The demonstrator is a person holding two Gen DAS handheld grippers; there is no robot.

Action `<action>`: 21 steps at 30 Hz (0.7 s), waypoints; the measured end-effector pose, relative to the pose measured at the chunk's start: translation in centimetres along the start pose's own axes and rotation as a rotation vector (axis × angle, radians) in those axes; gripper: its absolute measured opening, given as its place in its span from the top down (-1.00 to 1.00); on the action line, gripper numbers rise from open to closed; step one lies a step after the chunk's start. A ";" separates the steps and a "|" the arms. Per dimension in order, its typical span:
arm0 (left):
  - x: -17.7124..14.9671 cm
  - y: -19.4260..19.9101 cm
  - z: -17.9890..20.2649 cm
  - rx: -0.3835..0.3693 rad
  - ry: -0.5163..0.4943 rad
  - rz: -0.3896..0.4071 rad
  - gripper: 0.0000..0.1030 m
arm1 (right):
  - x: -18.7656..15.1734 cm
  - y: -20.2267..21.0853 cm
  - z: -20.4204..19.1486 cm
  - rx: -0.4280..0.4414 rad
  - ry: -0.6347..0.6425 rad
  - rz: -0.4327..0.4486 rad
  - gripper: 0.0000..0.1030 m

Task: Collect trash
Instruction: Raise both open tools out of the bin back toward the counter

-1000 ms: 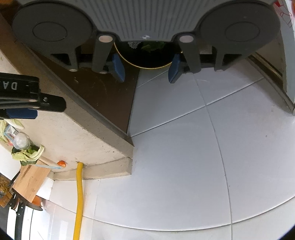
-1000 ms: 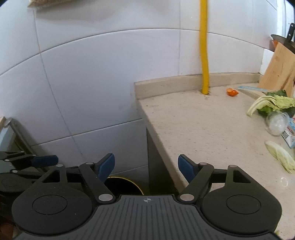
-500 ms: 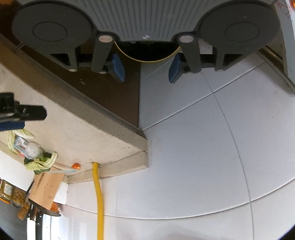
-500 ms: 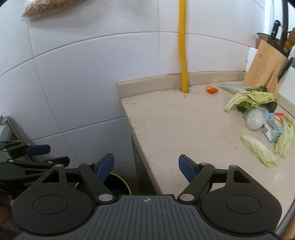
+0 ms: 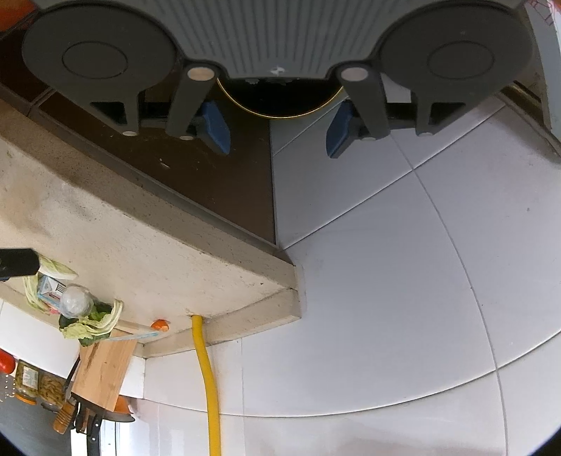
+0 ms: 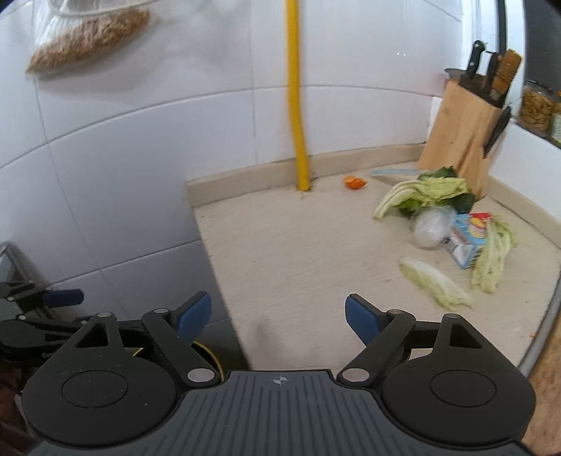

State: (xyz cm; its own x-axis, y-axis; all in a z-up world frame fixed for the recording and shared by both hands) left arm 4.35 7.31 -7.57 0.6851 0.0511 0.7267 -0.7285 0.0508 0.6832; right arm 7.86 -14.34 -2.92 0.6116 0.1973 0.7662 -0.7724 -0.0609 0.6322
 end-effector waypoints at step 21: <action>1.7 2.0 3.2 -0.123 0.041 0.066 -0.08 | 1.4 0.5 5.4 -0.054 -0.036 0.006 -0.86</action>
State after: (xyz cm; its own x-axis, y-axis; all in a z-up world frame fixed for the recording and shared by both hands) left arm 4.10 4.31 -4.72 0.6369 0.0994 0.7645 -0.7680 0.1682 0.6180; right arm 9.21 -19.34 -0.89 0.6122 0.1617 0.7740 -0.7834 -0.0092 0.6215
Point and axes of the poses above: each gripper's, at about its wrist camera, not at the fingertips, and y roughly against the way its jaws point, z to its right, x to its top, the point moved 1 cm from there along -y, roughly the way its jaws point, and after that the axes turned 9 degrees about -x, right-handed, at the moved point
